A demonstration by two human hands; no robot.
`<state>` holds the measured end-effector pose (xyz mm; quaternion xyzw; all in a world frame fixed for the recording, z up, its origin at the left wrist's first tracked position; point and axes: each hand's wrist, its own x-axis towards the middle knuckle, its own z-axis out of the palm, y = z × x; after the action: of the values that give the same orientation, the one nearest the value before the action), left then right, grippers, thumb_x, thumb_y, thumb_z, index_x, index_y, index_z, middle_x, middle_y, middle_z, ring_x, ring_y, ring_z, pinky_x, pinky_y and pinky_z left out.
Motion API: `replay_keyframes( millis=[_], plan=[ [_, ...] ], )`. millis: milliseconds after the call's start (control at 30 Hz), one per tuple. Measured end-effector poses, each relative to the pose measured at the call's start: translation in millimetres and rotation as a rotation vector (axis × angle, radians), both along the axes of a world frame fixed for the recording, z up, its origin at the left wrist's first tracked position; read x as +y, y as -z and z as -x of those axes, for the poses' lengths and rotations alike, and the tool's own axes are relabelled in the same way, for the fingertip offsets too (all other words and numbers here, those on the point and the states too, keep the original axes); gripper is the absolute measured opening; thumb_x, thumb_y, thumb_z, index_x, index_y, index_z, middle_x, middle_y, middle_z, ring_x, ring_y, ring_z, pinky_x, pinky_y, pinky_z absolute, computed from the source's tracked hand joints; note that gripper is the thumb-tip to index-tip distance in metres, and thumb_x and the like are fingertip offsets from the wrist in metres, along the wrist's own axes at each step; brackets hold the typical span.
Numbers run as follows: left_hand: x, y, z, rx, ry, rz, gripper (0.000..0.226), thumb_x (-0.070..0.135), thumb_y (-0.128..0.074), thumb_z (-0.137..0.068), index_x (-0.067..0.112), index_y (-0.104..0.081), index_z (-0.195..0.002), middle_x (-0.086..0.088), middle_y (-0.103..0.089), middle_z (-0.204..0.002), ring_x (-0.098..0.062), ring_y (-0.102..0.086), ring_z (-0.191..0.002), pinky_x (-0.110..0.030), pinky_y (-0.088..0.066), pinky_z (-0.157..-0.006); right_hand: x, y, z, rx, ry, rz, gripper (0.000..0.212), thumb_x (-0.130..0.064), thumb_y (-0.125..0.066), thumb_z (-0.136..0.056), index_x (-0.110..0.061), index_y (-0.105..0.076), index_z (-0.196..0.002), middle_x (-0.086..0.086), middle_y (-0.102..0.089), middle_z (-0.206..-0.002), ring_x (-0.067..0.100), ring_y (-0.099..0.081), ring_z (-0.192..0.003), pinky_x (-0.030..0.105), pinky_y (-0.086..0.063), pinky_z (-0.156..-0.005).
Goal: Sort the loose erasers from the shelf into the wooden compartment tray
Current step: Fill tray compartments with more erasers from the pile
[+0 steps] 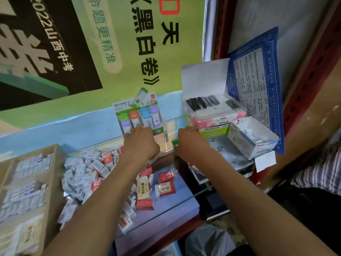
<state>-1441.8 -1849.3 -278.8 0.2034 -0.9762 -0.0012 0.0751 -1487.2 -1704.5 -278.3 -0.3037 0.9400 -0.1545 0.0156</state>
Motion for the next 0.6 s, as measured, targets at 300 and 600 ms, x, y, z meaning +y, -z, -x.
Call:
replay_keyframes(
  millis=[300, 600],
  plan=[
    [-6, -3, -20, 0.393, 0.247, -0.240, 0.028, 0.038, -0.057, -0.094, 0.018, -0.063, -0.113, -0.005, -0.067, -0.103, -0.026, -0.063, -0.090, -0.037, -0.049, -0.076, -9, 22, -9, 0.208, 0.052, -0.077, 0.026, -0.015, -0.051, -0.094, -0.007, -0.050, -0.119, 0.014, -0.049, -0.123, 0.034, -0.049, -0.113, 0.037, -0.042, -0.087],
    [-5, -24, -64, 0.445, 0.112, -0.704, 0.027, 0.016, -0.045, -0.099, 0.018, -0.061, -0.121, -0.018, -0.058, -0.082, -0.001, -0.054, -0.049, -0.013, -0.032, -0.042, -5, 12, -18, 0.036, 0.025, 0.046, 0.013, 0.005, -0.048, -0.085, -0.006, -0.052, -0.089, 0.016, -0.048, -0.109, 0.033, -0.055, -0.091, 0.035, -0.041, -0.068]
  ],
)
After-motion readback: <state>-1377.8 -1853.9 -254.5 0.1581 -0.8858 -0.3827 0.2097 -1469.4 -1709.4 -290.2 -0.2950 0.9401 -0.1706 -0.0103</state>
